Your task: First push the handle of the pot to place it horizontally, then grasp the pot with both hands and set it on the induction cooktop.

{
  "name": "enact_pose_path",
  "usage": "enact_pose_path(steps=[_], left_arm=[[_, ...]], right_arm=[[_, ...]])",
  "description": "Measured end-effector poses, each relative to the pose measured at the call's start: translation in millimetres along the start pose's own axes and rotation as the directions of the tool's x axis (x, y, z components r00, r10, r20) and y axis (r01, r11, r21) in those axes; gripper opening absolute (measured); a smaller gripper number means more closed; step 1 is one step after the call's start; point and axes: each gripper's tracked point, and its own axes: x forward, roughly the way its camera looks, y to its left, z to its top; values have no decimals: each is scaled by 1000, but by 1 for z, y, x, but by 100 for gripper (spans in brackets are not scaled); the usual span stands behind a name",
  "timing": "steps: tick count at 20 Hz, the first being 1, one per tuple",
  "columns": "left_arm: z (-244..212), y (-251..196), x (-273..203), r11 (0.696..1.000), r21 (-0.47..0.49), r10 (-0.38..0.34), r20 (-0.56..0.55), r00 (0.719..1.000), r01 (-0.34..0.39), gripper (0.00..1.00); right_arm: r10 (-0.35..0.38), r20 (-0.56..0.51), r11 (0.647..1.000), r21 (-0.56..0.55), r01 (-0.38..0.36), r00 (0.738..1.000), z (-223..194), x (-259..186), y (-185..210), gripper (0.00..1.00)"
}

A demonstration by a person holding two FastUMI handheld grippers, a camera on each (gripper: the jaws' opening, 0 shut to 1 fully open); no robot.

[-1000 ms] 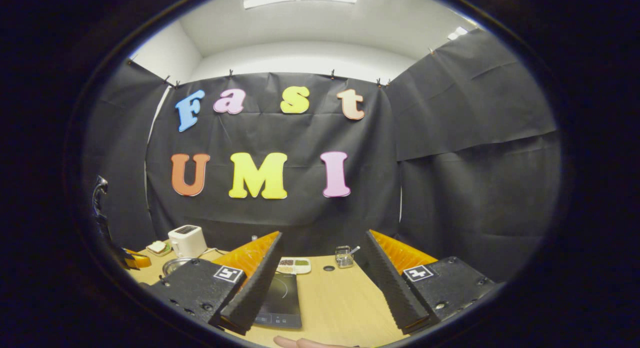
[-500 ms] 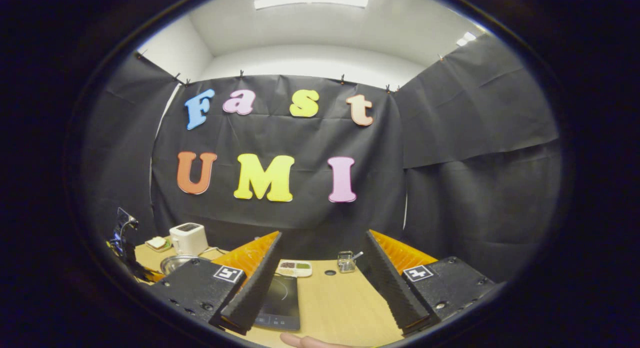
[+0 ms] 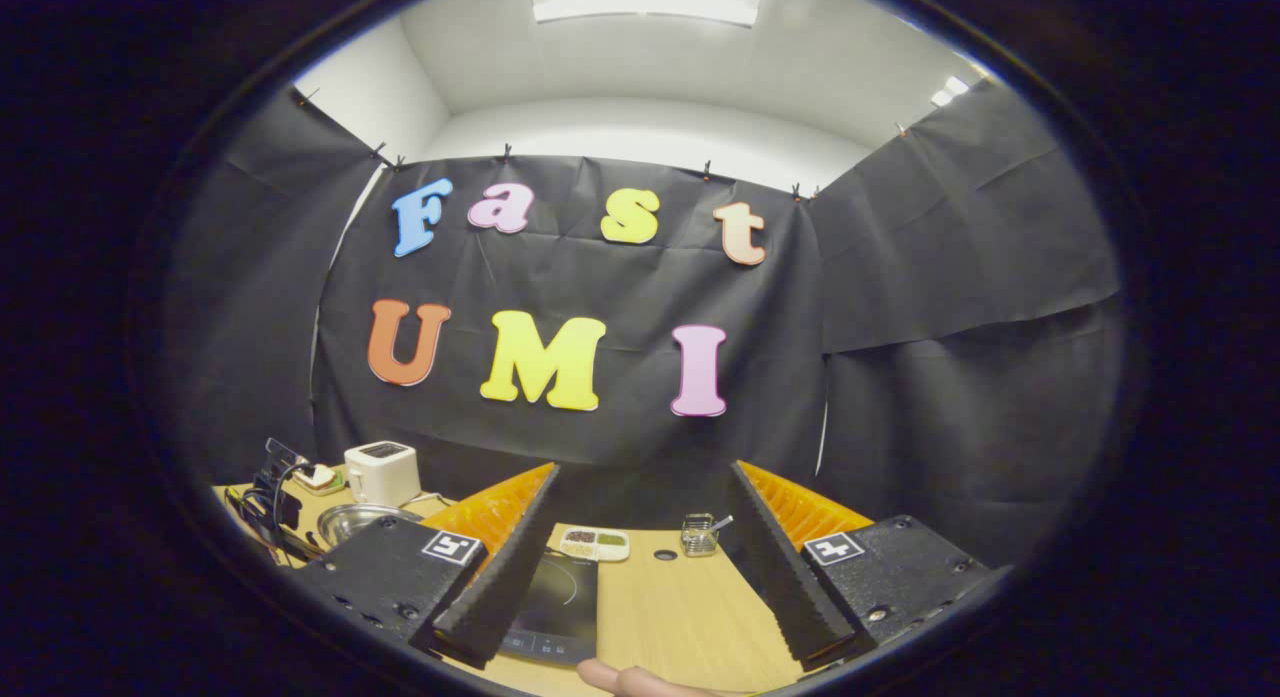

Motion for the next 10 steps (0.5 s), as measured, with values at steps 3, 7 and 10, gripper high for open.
enact_pose_path(steps=[3,7,10], left_arm=[[1,13,7,1000,-7,7,-11,1000,-7,2],[1,24,13,998,-60,-15,-28,999,13,3],[2,34,14,996,-91,-9,-27,1000,6,3]], right_arm=[[-8,4,1000,8,8,1000,0,0,-1,100],[15,0,1000,21,-15,1000,-4,-1,3,100],[24,-16,999,32,-24,1000,-9,1,1,100]])
